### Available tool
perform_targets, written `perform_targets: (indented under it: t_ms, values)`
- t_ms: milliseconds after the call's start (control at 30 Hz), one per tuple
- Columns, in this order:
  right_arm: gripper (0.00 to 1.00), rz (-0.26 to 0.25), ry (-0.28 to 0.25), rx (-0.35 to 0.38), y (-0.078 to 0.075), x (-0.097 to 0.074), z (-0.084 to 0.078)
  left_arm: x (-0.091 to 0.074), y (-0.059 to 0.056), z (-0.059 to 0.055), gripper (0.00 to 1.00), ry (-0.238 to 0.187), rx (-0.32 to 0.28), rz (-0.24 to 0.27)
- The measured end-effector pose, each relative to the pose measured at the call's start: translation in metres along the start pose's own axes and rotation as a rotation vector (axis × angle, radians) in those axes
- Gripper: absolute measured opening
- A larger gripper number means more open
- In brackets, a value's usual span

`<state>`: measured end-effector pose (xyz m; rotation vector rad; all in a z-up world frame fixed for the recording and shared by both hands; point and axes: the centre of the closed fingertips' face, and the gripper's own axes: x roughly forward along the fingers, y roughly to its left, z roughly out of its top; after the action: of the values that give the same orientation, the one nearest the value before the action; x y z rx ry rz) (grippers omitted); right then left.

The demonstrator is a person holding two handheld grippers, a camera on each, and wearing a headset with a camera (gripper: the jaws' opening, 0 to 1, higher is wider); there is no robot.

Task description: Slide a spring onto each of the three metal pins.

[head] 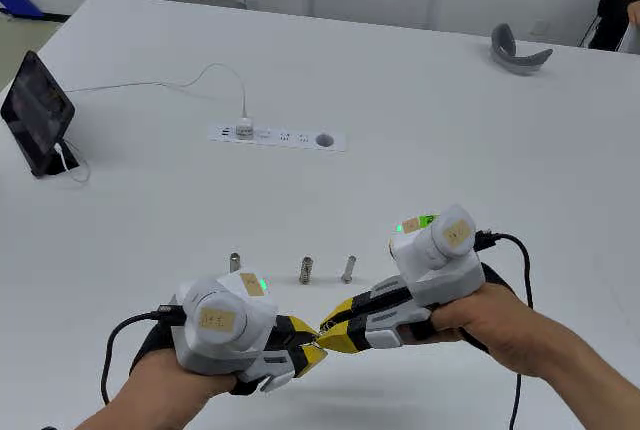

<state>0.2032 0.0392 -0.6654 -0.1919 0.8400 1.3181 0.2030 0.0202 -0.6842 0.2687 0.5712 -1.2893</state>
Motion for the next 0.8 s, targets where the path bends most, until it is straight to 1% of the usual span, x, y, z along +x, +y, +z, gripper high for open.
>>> perform_targets:
  t_ms: [33,100,133,167,200,233,367,467,600,733,800]
  values:
    - [0.12,0.011,0.022,-0.032,0.003,-0.001,0.001,0.000,-0.002,0.002,0.10,-0.009,0.006,-0.013]
    - [0.13,0.018,0.051,-0.071,0.005,-0.004,0.002,-0.001,-0.005,0.006,0.10,-0.023,0.015,-0.030]
    - [0.13,0.029,0.072,-0.102,0.007,-0.006,0.003,-0.003,-0.007,0.010,0.10,-0.036,0.018,-0.041]
    - [0.13,0.036,0.082,-0.119,0.009,-0.008,0.004,-0.003,-0.008,0.013,0.10,-0.052,0.021,-0.052]
    - [0.13,0.057,0.098,-0.137,0.013,-0.010,0.006,-0.004,-0.010,0.018,0.10,-0.072,0.027,-0.066]
    - [0.13,0.057,0.110,-0.158,0.013,-0.011,0.006,-0.005,-0.011,0.018,0.10,-0.068,0.031,-0.072]
    - [0.12,0.078,0.160,-0.215,0.016,-0.014,0.008,-0.005,-0.015,0.023,0.10,-0.086,0.045,-0.100]
    - [0.12,0.087,0.178,-0.238,0.018,-0.014,0.006,-0.006,-0.016,0.024,0.10,-0.091,0.045,-0.111]
    - [0.12,0.089,0.182,-0.252,0.019,-0.014,0.005,-0.007,-0.017,0.023,0.10,-0.093,0.043,-0.116]
    - [0.12,0.081,0.184,-0.264,0.018,-0.013,0.003,-0.007,-0.017,0.021,0.10,-0.095,0.031,-0.113]
    - [0.12,0.068,0.173,-0.261,0.016,-0.013,0.003,-0.007,-0.016,0.021,0.11,-0.096,0.026,-0.104]
